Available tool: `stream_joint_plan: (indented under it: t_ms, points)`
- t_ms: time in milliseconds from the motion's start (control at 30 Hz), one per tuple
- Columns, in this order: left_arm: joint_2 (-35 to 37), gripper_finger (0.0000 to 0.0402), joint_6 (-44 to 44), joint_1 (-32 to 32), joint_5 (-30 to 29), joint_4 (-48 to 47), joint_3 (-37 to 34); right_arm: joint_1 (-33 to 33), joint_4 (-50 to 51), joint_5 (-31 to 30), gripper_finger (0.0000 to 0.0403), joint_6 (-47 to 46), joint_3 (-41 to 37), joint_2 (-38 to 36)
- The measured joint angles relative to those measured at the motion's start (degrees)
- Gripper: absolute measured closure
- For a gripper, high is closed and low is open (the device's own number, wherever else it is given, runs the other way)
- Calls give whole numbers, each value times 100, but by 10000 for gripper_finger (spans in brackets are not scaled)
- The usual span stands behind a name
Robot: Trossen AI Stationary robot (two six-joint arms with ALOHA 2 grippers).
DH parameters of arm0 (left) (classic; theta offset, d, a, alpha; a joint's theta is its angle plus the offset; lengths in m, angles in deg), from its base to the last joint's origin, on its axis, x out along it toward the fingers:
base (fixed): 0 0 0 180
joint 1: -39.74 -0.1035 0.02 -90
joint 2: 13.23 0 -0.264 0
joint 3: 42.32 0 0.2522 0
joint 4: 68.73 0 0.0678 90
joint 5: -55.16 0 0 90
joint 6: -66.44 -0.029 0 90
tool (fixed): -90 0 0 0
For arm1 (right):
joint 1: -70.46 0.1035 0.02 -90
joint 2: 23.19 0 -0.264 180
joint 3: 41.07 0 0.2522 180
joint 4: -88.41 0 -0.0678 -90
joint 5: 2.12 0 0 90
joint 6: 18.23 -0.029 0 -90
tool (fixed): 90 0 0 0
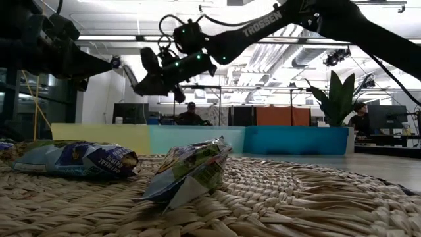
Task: Pick and place Granola Bars by type
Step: Put the blue granola bar into the yellow bin
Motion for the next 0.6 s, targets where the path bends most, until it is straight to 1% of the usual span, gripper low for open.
stream_joint_plan:
  t_ms: [200,600]
  points:
    - [-1,401,0,0,-1,1,-2,-84,81,157,320,-144,2,171]
    - [0,401,2,0,5,-2,0,-58,12,611,320,-867,-2,639]
